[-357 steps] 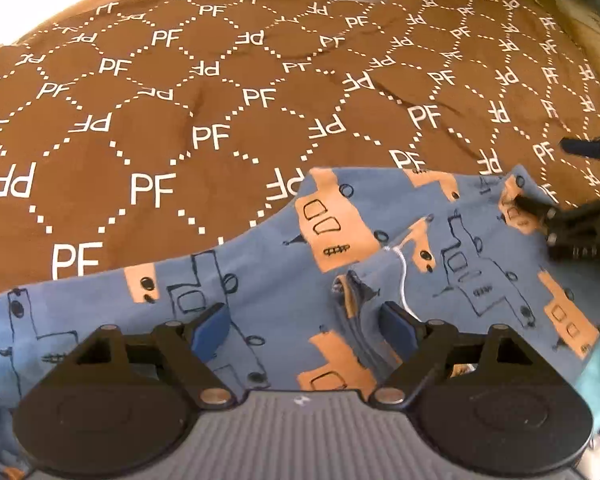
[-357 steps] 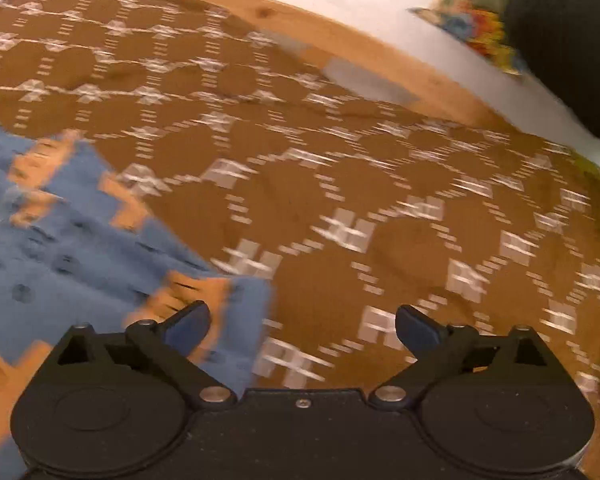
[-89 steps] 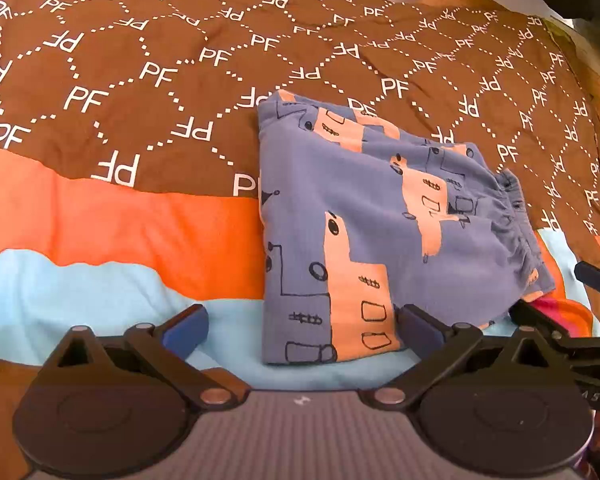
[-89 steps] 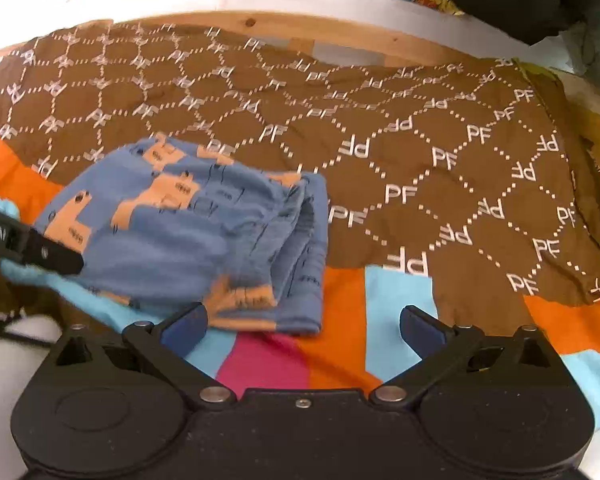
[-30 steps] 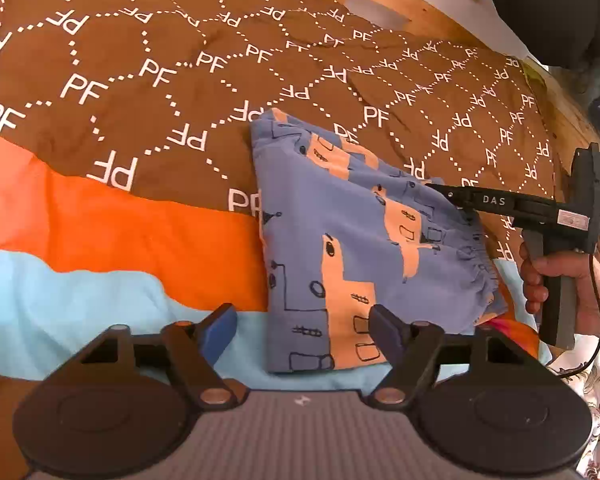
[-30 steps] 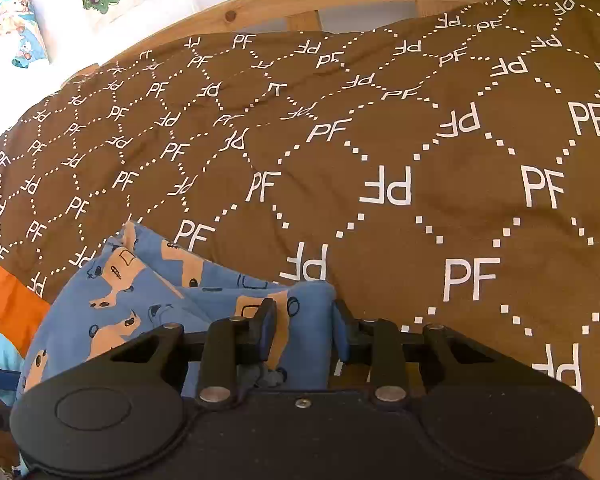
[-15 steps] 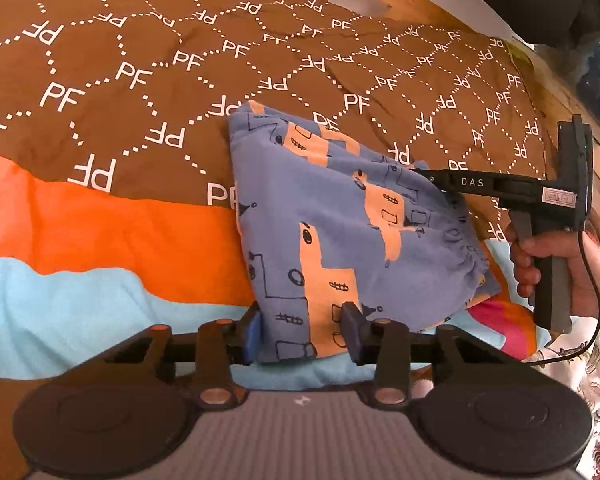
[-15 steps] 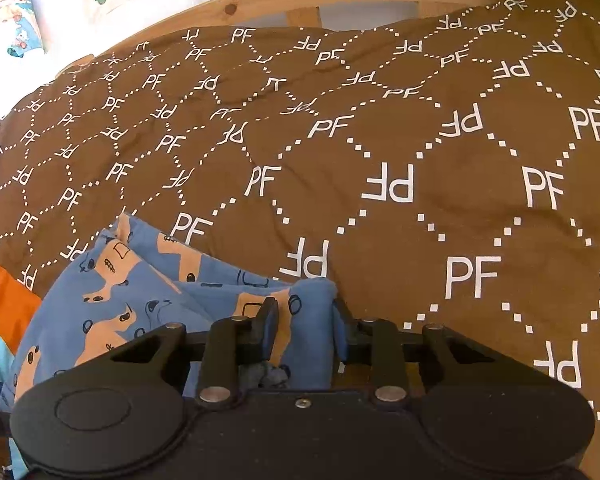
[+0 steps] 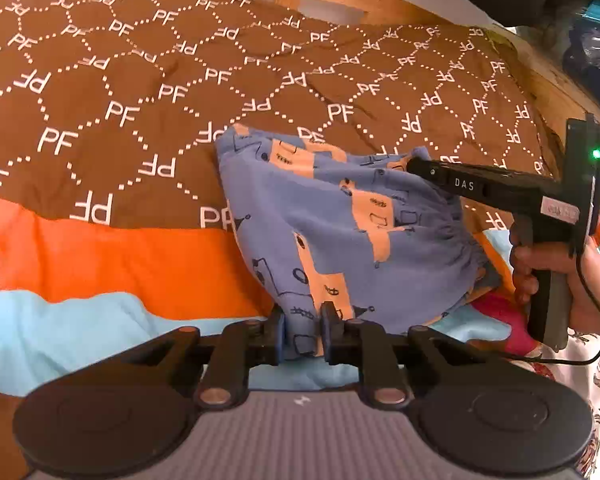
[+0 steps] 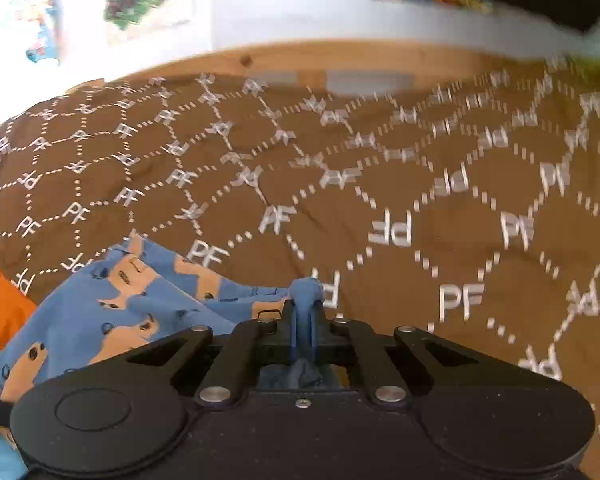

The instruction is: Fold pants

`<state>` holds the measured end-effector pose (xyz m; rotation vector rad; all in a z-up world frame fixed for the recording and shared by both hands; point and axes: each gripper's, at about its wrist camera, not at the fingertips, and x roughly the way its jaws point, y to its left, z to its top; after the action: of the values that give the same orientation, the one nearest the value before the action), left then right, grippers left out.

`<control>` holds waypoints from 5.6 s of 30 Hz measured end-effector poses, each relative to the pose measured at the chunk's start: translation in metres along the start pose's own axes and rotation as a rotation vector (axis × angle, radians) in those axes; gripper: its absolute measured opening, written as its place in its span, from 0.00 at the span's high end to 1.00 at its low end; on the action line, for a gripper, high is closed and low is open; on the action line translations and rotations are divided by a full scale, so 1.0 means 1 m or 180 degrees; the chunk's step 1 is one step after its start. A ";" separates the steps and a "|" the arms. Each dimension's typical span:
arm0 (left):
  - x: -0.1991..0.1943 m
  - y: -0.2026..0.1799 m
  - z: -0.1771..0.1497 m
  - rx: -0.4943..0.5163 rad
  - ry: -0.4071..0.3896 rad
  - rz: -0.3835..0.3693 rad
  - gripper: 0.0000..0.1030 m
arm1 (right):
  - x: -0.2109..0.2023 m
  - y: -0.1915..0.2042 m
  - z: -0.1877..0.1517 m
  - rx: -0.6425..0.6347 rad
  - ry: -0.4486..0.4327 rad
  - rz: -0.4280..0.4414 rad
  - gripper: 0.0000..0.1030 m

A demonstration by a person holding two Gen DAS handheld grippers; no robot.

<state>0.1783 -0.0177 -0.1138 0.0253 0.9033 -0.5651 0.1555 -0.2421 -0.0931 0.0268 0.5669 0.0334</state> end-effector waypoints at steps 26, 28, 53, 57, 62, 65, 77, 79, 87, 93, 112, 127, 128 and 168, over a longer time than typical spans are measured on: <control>0.089 -0.044 0.175 0.0184 -0.0649 0.0183 0.85 | 0.085 -0.082 0.173 -0.0622 -0.0322 -0.0420 0.95; 0.101 -0.041 0.172 0.0151 -0.0548 0.0172 0.85 | 0.100 -0.089 0.161 -0.0568 -0.0165 -0.0457 0.95; 0.046 -0.023 0.160 -0.0159 -0.1048 0.0375 0.01 | 0.003 -0.067 0.128 -0.0292 -0.0886 -0.0453 0.01; 0.031 -0.020 0.155 -0.0191 -0.1206 0.0353 0.00 | -0.014 -0.054 0.121 -0.0325 -0.0932 -0.0493 0.01; 0.017 -0.010 0.142 -0.0136 -0.1258 0.0276 0.00 | -0.031 -0.048 0.104 -0.0019 -0.0915 -0.0537 0.01; 0.008 -0.005 0.131 -0.0054 -0.1276 0.0394 0.00 | -0.041 -0.040 0.088 0.0077 -0.0880 -0.0515 0.01; -0.014 0.002 0.070 0.0148 -0.1104 0.0565 0.00 | -0.083 -0.006 0.054 0.0134 -0.1001 -0.0494 0.01; -0.015 0.001 0.065 0.0149 -0.1111 0.0549 0.00 | -0.087 -0.002 0.053 0.0103 -0.1033 -0.0503 0.01; -0.014 0.000 0.052 0.0112 -0.1122 0.0456 0.00 | -0.094 0.004 0.033 0.0235 -0.0992 -0.0528 0.01; 0.000 0.000 0.042 0.0157 -0.1048 0.0429 0.00 | -0.089 -0.002 0.005 0.0470 -0.0713 -0.0643 0.01; 0.019 0.004 0.029 0.0068 -0.0880 0.0475 0.00 | -0.087 -0.001 -0.021 0.0571 -0.0506 -0.0669 0.01; 0.020 0.003 0.028 0.0075 -0.0878 0.0473 0.00 | -0.087 0.000 -0.025 0.0535 -0.0475 -0.0662 0.01; 0.020 0.003 0.028 0.0074 -0.0876 0.0473 0.00 | -0.087 -0.001 -0.025 0.0536 -0.0476 -0.0663 0.01; 0.021 0.002 0.026 0.0070 -0.0865 0.0475 0.00 | -0.088 0.000 -0.025 0.0563 -0.0473 -0.0690 0.01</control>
<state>0.2087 -0.0320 -0.1140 0.0347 0.6248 -0.4272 0.0680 -0.2454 -0.0676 0.1388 0.4203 -0.2280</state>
